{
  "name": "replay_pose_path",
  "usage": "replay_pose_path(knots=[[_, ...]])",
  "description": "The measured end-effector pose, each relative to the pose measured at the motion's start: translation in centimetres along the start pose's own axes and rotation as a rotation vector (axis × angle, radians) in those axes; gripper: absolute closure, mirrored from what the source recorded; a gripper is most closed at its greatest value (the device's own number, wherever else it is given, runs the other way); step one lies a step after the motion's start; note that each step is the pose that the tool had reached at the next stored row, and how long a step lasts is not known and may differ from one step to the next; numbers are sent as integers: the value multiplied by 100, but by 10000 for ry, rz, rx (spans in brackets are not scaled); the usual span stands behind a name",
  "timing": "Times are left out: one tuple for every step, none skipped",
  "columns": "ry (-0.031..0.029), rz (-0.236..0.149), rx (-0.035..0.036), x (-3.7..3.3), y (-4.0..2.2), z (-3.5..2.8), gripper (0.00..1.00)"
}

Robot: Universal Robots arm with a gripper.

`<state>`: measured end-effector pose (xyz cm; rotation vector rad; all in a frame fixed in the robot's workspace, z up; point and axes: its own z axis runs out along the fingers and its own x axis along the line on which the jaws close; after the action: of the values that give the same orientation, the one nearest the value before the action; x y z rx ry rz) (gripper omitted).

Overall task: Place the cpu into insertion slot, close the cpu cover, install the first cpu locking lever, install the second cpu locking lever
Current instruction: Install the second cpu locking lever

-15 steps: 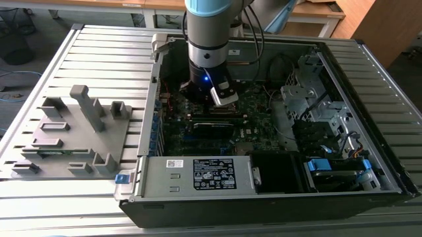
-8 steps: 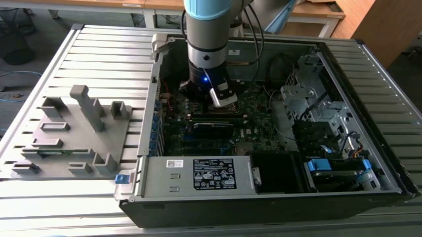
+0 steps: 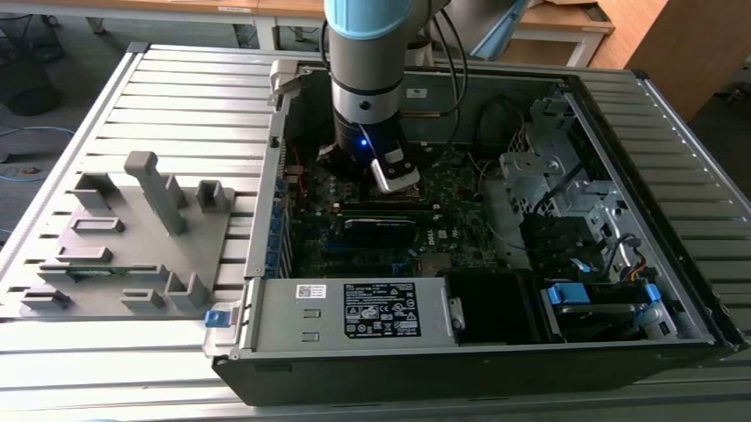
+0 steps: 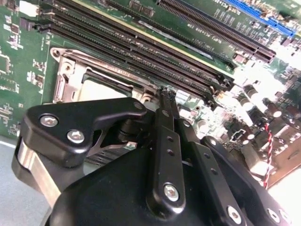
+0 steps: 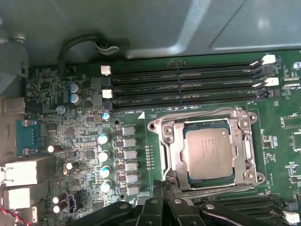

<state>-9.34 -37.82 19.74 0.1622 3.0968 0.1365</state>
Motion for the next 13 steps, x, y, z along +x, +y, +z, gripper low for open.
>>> replay_pose_path(knots=[[0, -1, -4, 4, -4, 4, 89], [-1, 0, -10, 9, -8, 8, 89], [-10, 2, -25, 13, -11, 15, 89], [-7, 0, -27, 19, -14, 15, 89], [-4, 1, -25, 24, -18, 13, 89], [-3, 1, -32, 30, -20, 13, 89], [0, 2, -44, 37, -22, 12, 89], [1, 3, -60, 41, -23, 11, 89], [0, 3, -69, 45, -24, 11, 89], [1, 2, -71, 46, -24, 11, 89], [0, 2, -73, 46, -24, 11, 89], [2, 1, -71, 47, -25, 5, 89], [2, 2, -71, 47, -24, 1, 89]])
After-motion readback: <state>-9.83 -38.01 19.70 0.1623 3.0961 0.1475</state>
